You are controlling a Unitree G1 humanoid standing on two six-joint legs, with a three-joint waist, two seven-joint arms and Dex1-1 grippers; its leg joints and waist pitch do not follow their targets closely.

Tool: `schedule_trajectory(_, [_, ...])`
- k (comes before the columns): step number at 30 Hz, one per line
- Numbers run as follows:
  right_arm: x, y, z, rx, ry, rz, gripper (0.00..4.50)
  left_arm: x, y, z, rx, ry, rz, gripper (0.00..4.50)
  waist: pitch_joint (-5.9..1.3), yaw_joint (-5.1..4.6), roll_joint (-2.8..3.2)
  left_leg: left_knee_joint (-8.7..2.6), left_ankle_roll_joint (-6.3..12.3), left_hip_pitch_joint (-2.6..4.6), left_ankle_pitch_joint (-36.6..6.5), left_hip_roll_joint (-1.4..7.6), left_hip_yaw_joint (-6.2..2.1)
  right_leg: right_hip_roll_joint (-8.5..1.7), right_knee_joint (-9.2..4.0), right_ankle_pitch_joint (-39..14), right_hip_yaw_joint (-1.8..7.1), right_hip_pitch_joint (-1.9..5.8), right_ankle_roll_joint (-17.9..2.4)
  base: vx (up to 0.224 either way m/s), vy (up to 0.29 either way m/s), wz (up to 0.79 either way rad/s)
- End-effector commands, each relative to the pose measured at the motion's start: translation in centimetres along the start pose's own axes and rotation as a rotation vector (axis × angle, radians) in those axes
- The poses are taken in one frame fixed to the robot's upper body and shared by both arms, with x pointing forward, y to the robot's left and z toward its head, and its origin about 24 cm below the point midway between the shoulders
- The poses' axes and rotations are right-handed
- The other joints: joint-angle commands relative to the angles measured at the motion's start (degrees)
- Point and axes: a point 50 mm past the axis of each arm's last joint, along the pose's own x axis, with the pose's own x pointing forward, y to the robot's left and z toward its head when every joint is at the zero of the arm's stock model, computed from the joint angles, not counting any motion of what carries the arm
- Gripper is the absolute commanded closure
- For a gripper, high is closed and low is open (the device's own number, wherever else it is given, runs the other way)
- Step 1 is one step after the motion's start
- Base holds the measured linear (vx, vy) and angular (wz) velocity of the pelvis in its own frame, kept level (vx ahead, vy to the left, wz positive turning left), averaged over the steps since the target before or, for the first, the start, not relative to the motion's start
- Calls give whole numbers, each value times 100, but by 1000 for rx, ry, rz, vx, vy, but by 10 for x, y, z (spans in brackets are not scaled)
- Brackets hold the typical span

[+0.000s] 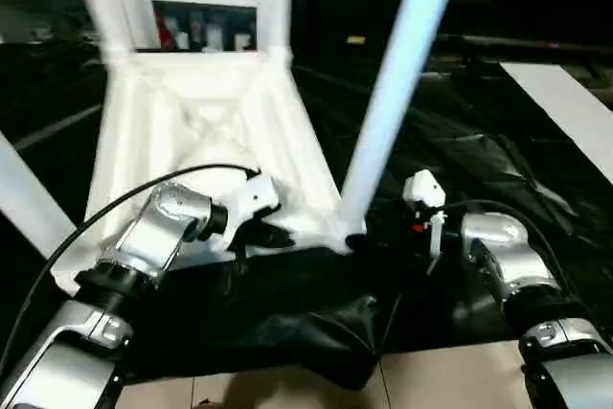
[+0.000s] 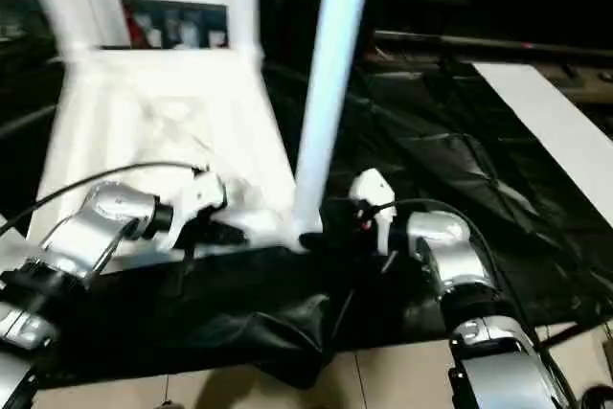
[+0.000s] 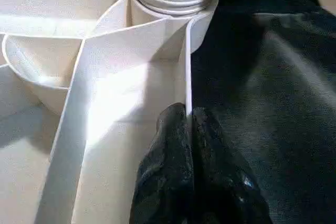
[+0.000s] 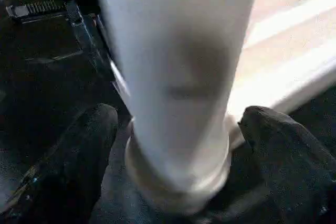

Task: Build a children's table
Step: Rotate leg to tighten

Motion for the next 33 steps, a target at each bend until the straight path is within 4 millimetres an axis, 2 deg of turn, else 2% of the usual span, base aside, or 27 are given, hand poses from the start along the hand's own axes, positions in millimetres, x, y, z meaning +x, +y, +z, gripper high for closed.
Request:
schedule_trajectory(1, [-1,1,-1,1,22,26,40,13,-11,-5,-12,19,-84,450,-293,-29,6,-350,189,52,-1231,94,14,-373,-410,-1297,224,256,-1253,0,0,0])
schedule_trajectory(3, [1,2,-1,3,27,36,40,13,-11,-5,-11,18,-84,450,-297,-31,10,-346,176,44,-1186,89,12,-374,-406,-1291,229,261,-1205,0,0,0])
schedule_trajectory(5, [1,2,-3,16,39,45,40,12,-11,-5,-11,18,-81,450,-304,-26,-27,-338,197,41,-1114,89,13,-378,-394,-1247,226,267,-1192,0,0,0])
schedule_trajectory(7, [2,2,-3,21,39,43,64,12,-12,-5,-12,17,-81,450,-303,-25,-13,-337,211,39,-1055,91,12,-377,-386,-1174,226,263,-1210,0,0,0])
schedule_trajectory(8, [2,1,-2,34,39,37,64,11,-12,-5,-14,17,-77,450,-305,-25,-28,-334,218,41,-1018,89,16,-376,-382,-1129,225,266,-1218,0,0,0])
schedule_trajectory(10, [2,0,-2,39,39,33,96,11,-12,-5,-16,17,-74,450,-311,-24,-24,-328,233,39,-936,86,18,-372,-364,-1010,227,274,-1245,0,0,0])
schedule_trajectory(15, [2,0,-5,27,64,19,119,11,-13,-6,-21,18,-72,450,-310,-23,-30,-321,236,45,-901,82,24,-373,-359,-965,226,274,-1270,0,0,0])
schedule_trajectory(18, [1,-1,-6,24,74,6,154,11,-13,-7,-22,21,-70,450,-308,-24,-40,-319,230,37,-925,79,23,-373,-363,-1037,226,280,-1243,0,0,0])
schedule_trajectory(21, [2,-1,-6,30,67,-4,169,11,-13,-7,-25,22,-69,450,-311,-23,-47,-318,229,37,-887,80,21,-373,-358,-1031,226,283,-1222,0,0,0])
schedule_trajectory(24, [3,-3,-6,59,22,-46,176,11,-12,-7,-42,17,-50,450,-309,-33,-30,-320,214,35,-926,80,19,-372,-360,-1036,225,281,-1238,0,0,0])
schedule_trajectory(25, [5,-7,-7,82,8,-125,178,14,-9,-7,-63,13,-6,450,-310,-39,-29,-318,208,38,-945,80,20,-373,-363,-1050,227,278,-1238,0,0,0])
schedule_trajectory(27, [7,-12,-9,109,4,-215,178,17,-4,-7,-88,9,48,450,-283,-67,-32,-338,122,43,-1095,73,14,-366,-394,-1311,221,260,-1197,0,0,0])
schedule_trajectory(28, [10,-15,-13,142,-1,-310,178,22,3,-6,-116,6,129,450,-263,-87,-31,-349,2,65,-1368,70,-1,-381,-451,-1882,222,242,-1055,0,0,0])
schedule_trajectory(29, [10,-15,-13,142,-1,-310,180,22,3,-6,-116,6,129,450,-251,-103,-35,-349,-28,64,-1441,59,-1,-374,-476,-2072,222,229,-990,0,0,0])
schedule_trajectory(32, [20,-22,-20,229,-3,-563,181,35,20,1,-190,-14,349,450,-264,-131,14,-347,-151,96,-1653,48,-37,-382,-517,-2458,216,204,-833,0,0,0])
schedule_trajectory(33, [20,-22,-20,229,-3,-563,181,35,20,1,-190,-14,349,450,-260,-149,-4,-343,-148,79,-1676,41,-31,-371,-525,-2478,214,204,-815,0,0,0])
